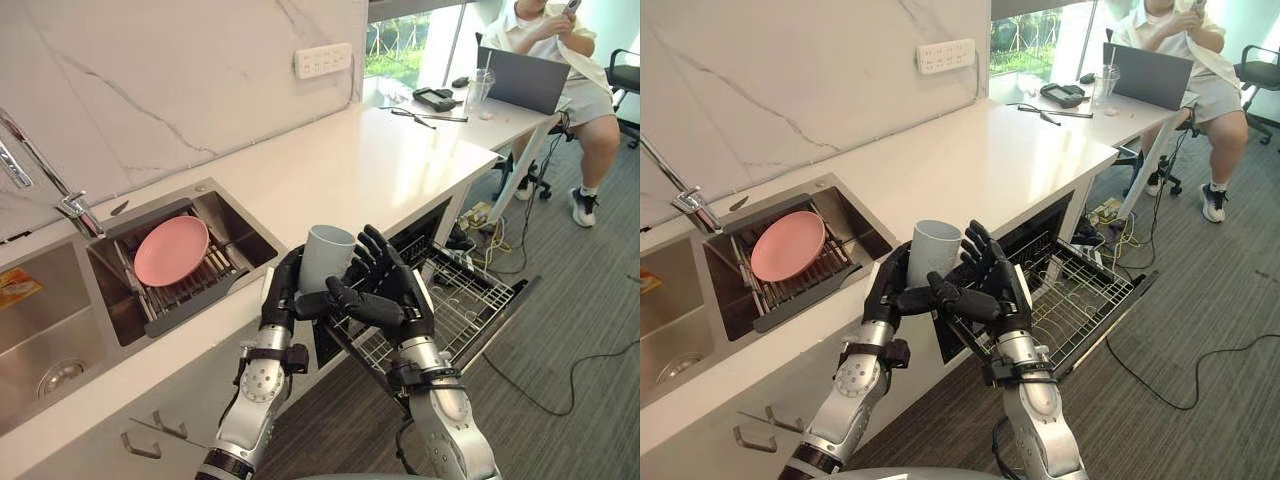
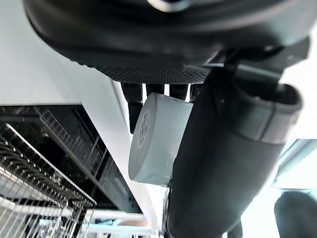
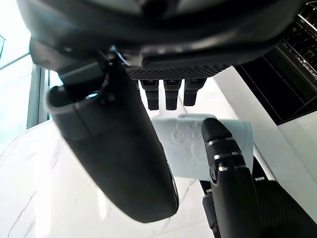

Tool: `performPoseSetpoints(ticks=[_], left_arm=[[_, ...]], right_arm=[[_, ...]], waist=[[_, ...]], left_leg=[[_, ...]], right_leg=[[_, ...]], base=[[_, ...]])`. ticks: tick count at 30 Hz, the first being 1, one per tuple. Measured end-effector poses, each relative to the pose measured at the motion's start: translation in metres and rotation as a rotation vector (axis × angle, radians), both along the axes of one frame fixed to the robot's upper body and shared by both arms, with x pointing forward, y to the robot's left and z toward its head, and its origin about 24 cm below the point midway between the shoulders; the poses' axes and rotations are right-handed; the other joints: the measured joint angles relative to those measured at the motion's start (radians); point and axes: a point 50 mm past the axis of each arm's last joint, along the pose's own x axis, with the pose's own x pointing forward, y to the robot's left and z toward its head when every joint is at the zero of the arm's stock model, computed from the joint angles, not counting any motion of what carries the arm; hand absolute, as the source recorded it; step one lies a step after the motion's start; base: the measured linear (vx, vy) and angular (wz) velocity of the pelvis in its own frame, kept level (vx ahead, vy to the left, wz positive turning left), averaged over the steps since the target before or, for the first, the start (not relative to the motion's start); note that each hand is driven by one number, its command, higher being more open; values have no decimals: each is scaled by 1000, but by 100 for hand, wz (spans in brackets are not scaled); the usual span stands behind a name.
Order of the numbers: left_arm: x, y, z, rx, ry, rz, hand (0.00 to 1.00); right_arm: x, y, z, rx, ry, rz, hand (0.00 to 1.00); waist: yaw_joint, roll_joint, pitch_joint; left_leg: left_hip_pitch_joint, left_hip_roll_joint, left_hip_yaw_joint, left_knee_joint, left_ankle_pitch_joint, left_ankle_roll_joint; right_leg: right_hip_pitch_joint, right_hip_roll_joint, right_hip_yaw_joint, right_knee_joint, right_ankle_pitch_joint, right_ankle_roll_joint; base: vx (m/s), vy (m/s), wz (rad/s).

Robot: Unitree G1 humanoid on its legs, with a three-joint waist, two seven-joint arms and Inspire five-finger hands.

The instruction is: Walk over to the sink, pick up the cup, carry it to the dishwasher, place the cup inside the dishwasher, then close the dishwasher door

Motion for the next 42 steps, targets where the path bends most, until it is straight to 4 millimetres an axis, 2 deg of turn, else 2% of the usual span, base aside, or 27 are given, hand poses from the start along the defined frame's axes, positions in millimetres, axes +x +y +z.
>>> performPoseSetpoints(ticks=[10,18,19,27,33,34,42], left_arm=[[-2,-15,6,-8,-22,-62,30],[-3,-18,9,-22,-30,-75,30],[-3,-19,9,-23,-29,-78,30],[-6,-27,9,-57,-17,-108,30],[-5,-28,10,-67,-13,-106,30],[-5,-28,10,-67,-13,-106,90],[-7,-32,17,-82,-42,-123,90]], right_arm=[[3,-2,1,19,5,-37,90],[4,0,2,34,-2,-61,90],[4,0,2,38,0,-69,30],[10,-6,2,44,15,-148,30],[9,-7,2,63,17,-138,30],[9,-7,2,64,17,-138,30],[10,-10,2,77,19,-155,30]], waist=[[1,-3,-9],[2,-13,-22],[2,-15,-23],[4,-24,-36],[4,-27,-40],[4,-29,-41],[4,-35,-45]], left_leg=[[20,-2,-2,-45,30,1],[20,-3,-3,-47,33,-2],[20,-3,-3,-47,33,-1],[20,-5,-4,-52,39,-1],[20,-6,-6,-53,41,-1],[20,-6,-6,-53,41,-1],[21,-7,-12,-66,50,-1]], right_leg=[[-5,3,-2,10,0,0],[-5,3,-2,9,0,-1],[-5,2,-3,9,0,-1],[-6,1,-5,9,0,-2],[-6,0,-7,8,0,-2],[-6,0,-7,8,0,-2],[-6,0,-14,3,-1,-2]], base=[[-31,-19,1],[0,0,0],[0,0,0],[0,0,0],[0,0,0],[0,0,0],[-1,-1,1]])
